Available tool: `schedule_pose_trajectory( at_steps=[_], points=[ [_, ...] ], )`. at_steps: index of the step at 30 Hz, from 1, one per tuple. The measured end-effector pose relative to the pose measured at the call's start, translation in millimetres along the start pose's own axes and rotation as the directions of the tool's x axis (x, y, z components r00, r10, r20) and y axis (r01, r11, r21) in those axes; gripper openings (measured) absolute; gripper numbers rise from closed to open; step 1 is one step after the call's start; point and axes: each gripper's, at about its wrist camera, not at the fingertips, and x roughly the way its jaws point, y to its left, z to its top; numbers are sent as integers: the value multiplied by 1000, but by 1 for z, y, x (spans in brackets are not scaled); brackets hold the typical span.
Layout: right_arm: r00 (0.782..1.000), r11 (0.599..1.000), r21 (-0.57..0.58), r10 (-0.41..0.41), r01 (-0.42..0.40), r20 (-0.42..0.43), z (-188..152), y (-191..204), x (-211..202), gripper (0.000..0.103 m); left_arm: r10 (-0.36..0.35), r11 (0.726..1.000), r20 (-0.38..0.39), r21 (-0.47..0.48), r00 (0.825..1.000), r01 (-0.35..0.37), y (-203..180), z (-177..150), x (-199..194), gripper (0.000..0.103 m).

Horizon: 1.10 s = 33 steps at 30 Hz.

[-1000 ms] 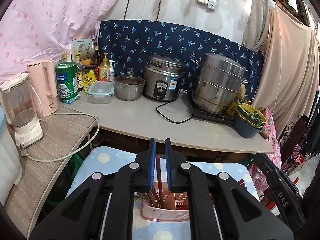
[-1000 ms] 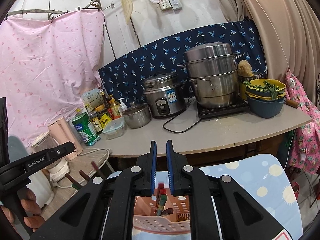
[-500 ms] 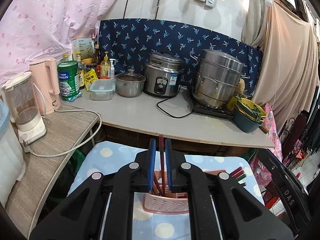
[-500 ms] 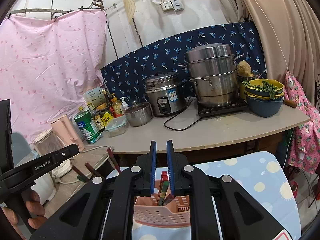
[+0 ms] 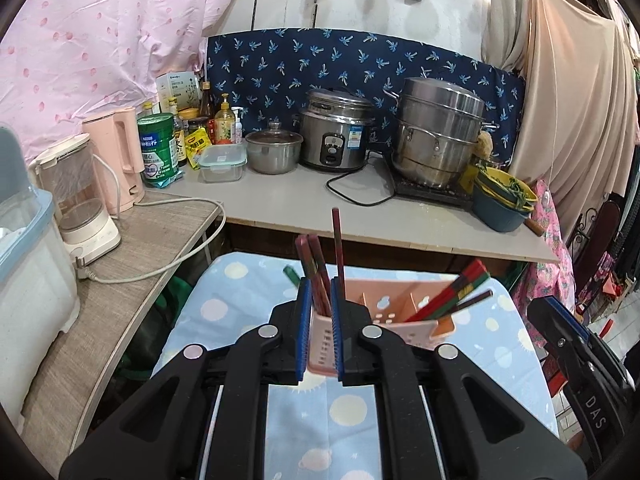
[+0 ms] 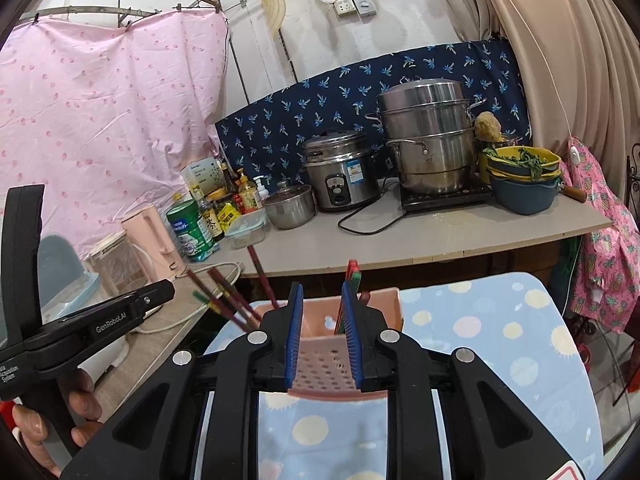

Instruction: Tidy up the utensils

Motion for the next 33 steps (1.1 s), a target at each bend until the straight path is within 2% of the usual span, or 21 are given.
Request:
schedule_pose_trajectory(
  at_steps=[5, 11, 15, 20, 24, 31, 33],
  points=[
    [1000, 999, -19, -26, 26, -6, -16, 9, -18, 24, 10, 1000, -13, 18, 1000, -10, -3, -18, -16, 9],
    [997, 994, -72, -80, 79, -6, -37, 21, -40, 39, 14, 1000, -45, 20, 999, -14, -3, -40, -28, 10],
    [994, 988, -106, -113, 112, -2, -50, 27, -55, 49, 26, 1000, -69, 19, 997, -24, -1, -58, -33, 20],
    [991, 982, -135, -135, 132, -15, -64, 33, -66, 53, 35, 999, -98, 15, 995, -33, 4, -74, -37, 21],
    [988, 976, -158, -157, 153, -13, -73, 37, -72, 57, 50, 999, -99, 15, 994, -49, 5, -86, -42, 33],
    [984, 975, -144, -177, 171, -25, -85, 35, -82, 62, 58, 998, -114, 24, 992, -55, 6, -102, -49, 35],
    [983, 974, -142, -183, 177, -29, -88, 34, -84, 65, 61, 998, -117, 25, 991, -58, 5, -105, -51, 38]
  ],
)
